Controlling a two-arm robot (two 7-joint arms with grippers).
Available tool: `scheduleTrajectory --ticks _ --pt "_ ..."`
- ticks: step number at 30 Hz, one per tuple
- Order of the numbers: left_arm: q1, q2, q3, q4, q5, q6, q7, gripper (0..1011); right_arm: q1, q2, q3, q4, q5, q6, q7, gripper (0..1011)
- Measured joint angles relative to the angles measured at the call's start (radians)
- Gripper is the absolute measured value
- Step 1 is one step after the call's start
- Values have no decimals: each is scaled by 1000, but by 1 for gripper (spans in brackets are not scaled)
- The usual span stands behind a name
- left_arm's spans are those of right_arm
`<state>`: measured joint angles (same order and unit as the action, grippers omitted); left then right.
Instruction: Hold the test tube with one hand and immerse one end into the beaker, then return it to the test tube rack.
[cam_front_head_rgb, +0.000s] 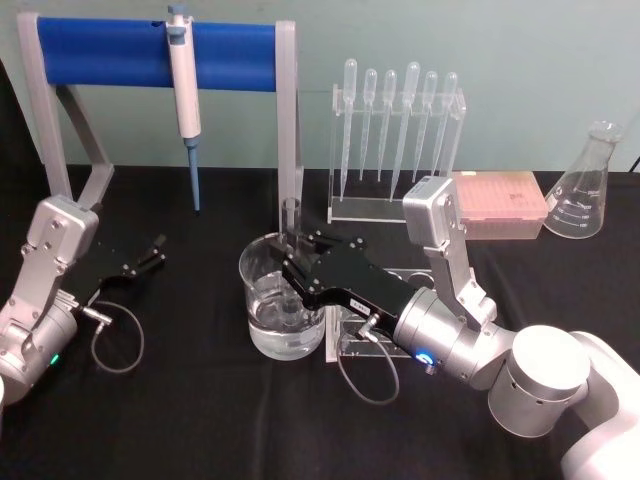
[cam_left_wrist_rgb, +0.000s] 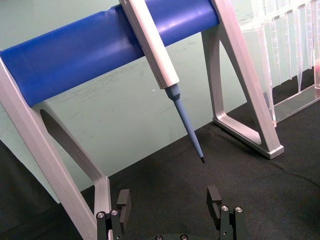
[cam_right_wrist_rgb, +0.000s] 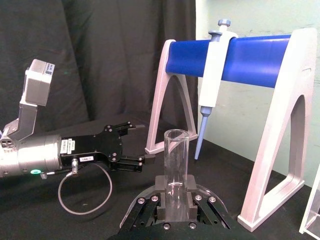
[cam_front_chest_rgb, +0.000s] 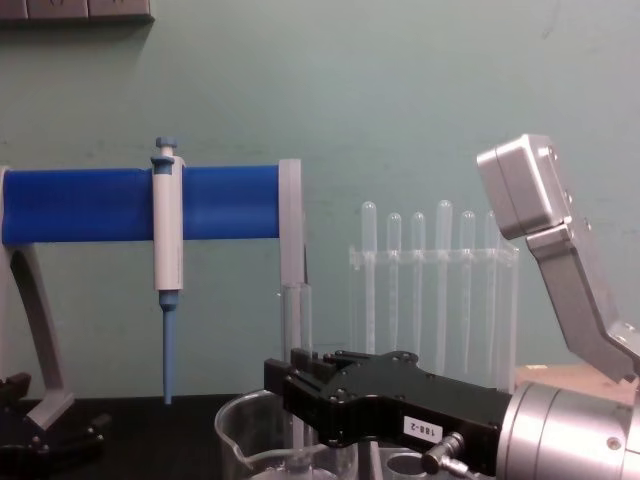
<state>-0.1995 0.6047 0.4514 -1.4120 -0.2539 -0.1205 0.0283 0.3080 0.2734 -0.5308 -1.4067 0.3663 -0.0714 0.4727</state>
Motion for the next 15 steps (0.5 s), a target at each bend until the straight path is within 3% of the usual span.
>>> scheduleTrajectory --ticks 15 --pt "0 0 0 0 0 0 0 1000 0 0 0 0 0 0 0 224"
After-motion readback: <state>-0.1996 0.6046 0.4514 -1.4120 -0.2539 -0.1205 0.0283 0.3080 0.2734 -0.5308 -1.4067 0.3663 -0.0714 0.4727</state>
